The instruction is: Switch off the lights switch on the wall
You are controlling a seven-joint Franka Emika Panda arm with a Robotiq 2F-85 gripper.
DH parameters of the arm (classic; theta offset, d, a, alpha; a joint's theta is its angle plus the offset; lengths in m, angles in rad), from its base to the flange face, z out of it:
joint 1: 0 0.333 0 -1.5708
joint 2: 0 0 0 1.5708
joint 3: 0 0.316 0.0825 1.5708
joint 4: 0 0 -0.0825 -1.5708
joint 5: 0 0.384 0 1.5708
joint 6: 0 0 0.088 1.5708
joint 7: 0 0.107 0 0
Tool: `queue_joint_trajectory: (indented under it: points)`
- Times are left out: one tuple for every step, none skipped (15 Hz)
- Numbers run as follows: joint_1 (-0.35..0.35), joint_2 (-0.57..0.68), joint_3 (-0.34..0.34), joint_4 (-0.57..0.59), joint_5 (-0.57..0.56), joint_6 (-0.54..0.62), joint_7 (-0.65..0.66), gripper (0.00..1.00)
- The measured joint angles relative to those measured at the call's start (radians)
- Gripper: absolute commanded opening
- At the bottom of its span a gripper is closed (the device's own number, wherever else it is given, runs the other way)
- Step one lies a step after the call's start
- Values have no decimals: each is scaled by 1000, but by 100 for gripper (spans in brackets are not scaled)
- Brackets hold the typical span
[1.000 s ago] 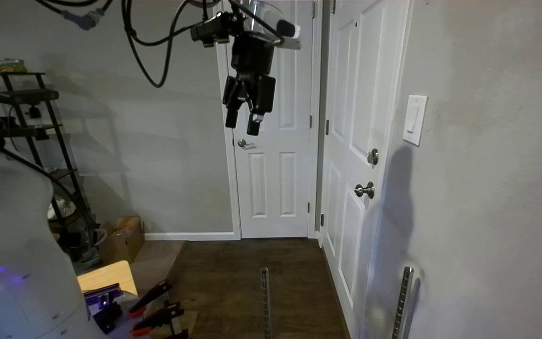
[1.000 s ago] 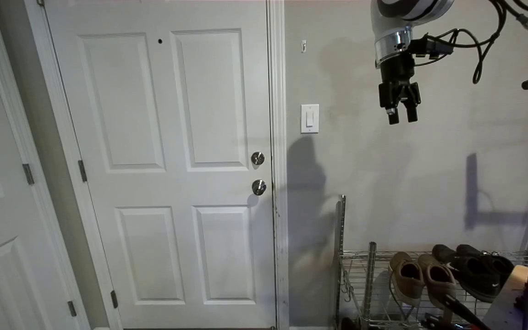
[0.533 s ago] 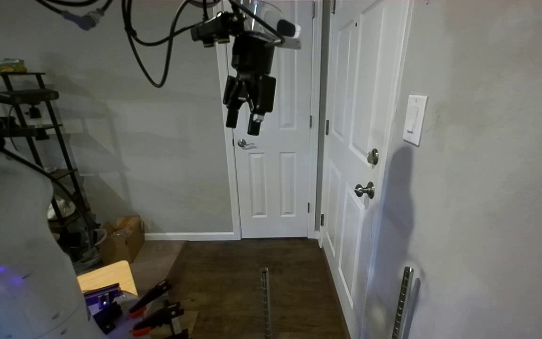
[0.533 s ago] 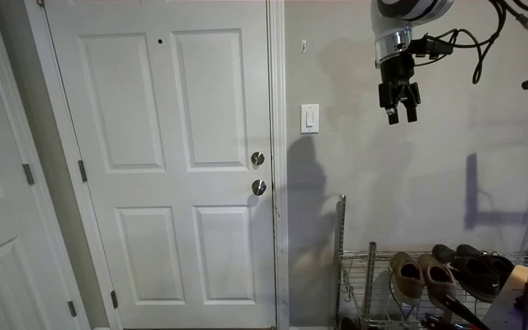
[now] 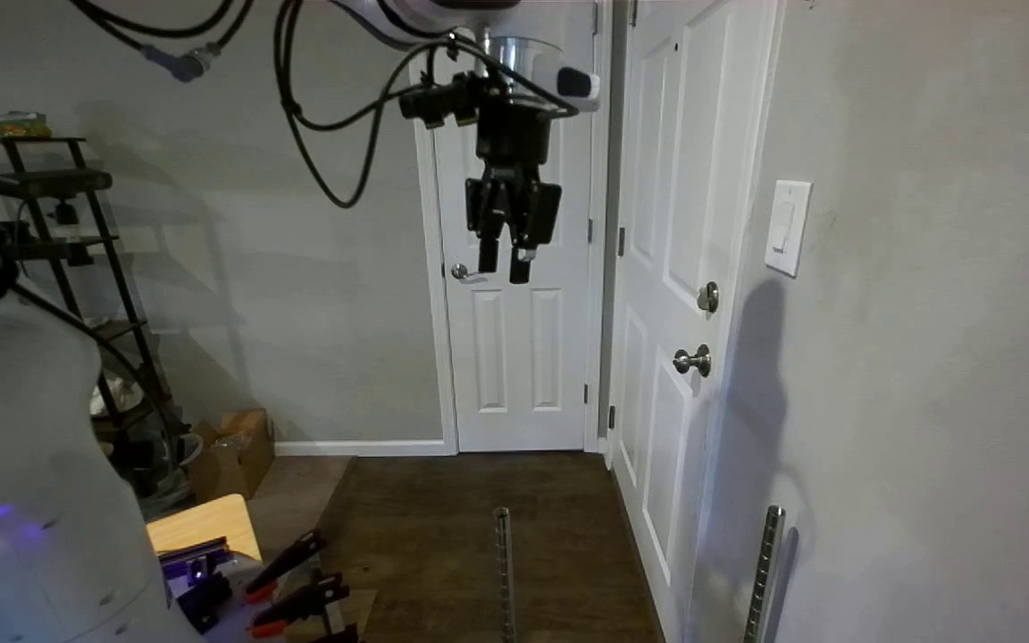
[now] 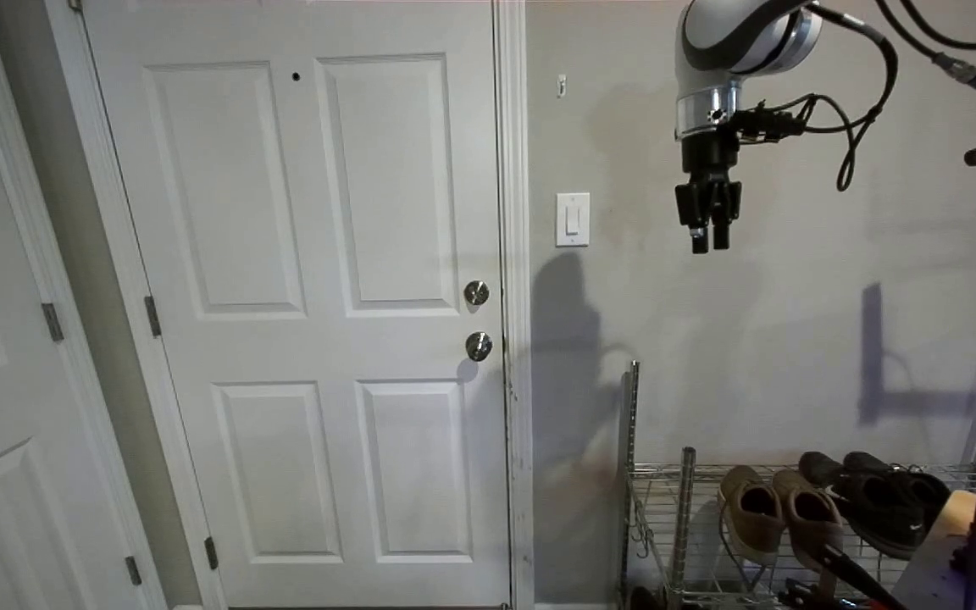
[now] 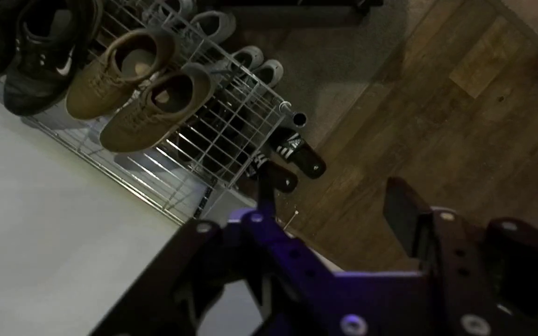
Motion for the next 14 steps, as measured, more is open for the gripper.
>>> queue_joint_trajectory:
  points:
    - [0, 27, -2, 0, 0, 51, -10, 26]
    - [0, 53, -4, 0, 0, 105, -19, 20]
    - [0, 78, -6, 0, 0, 158, -27, 13]
    - [0, 101, -8, 1, 0, 210, -33, 9]
    - [0, 121, -10, 2, 0, 257, -36, 5]
    - [0, 137, -12, 3, 0, 307, -37, 6]
    - [-1, 151, -14, 3, 0, 355, -37, 2]
    - [-2, 163, -16, 4, 0, 402, -37, 2]
    - [-3, 173, -18, 4, 0, 445, -37, 3]
    - [-5, 183, -19, 4, 0, 483, -38, 6]
    - [-6, 192, -20, 6, 0, 520, -43, 6]
    - [-7, 202, -22, 7, 0, 562, -50, 8]
    - [-7, 213, -23, 8, 0, 605, -61, 6]
    - [-7, 225, -24, 10, 0, 644, -71, 8]
